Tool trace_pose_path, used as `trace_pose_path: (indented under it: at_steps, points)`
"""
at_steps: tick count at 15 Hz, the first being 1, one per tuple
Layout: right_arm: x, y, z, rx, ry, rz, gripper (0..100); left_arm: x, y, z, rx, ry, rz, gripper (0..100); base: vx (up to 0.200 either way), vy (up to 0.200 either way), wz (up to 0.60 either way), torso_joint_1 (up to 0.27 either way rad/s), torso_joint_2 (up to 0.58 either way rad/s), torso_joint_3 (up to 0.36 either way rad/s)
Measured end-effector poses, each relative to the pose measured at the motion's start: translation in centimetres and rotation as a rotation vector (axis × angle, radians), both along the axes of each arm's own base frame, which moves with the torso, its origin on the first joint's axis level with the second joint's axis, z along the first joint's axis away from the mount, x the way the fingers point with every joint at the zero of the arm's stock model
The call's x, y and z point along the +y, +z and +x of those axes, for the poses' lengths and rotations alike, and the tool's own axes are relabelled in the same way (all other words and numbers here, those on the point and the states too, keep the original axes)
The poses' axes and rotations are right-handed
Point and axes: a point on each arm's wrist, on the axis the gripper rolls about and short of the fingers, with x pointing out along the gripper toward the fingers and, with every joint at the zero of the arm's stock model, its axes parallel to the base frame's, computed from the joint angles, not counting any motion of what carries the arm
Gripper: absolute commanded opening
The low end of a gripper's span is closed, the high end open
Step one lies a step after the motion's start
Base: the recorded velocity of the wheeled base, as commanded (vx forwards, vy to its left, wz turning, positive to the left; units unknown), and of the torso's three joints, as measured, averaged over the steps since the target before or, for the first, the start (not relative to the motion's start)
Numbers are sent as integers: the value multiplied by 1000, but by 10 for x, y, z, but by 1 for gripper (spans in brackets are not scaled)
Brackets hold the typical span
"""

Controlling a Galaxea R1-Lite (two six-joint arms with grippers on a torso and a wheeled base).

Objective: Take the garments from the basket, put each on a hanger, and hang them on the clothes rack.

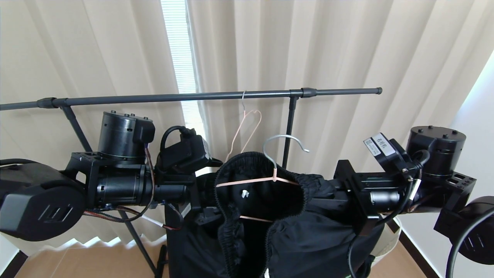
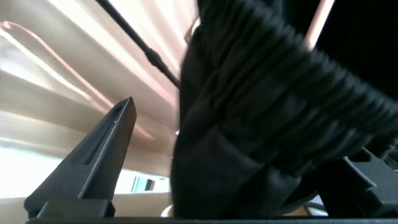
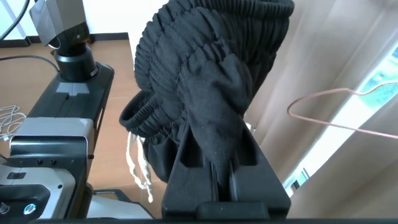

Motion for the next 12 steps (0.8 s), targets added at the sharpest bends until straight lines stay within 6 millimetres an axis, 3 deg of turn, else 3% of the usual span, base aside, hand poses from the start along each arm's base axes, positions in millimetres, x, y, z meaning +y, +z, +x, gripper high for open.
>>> trace_pose_path:
  at_steps: [3,4,12]
  points:
    - [0,0,-2,-33,3,15,0,-2,-3,0,8,-7,4,100,0,0,0,0,0,0]
    - [-1,0,-3,-39,3,18,0,-2,-3,0,9,-4,7,0,0,0,0,0,0,0]
    - [0,-2,-1,-35,0,17,0,-1,0,-5,1,-3,5,0,0,0,0,0,0,0]
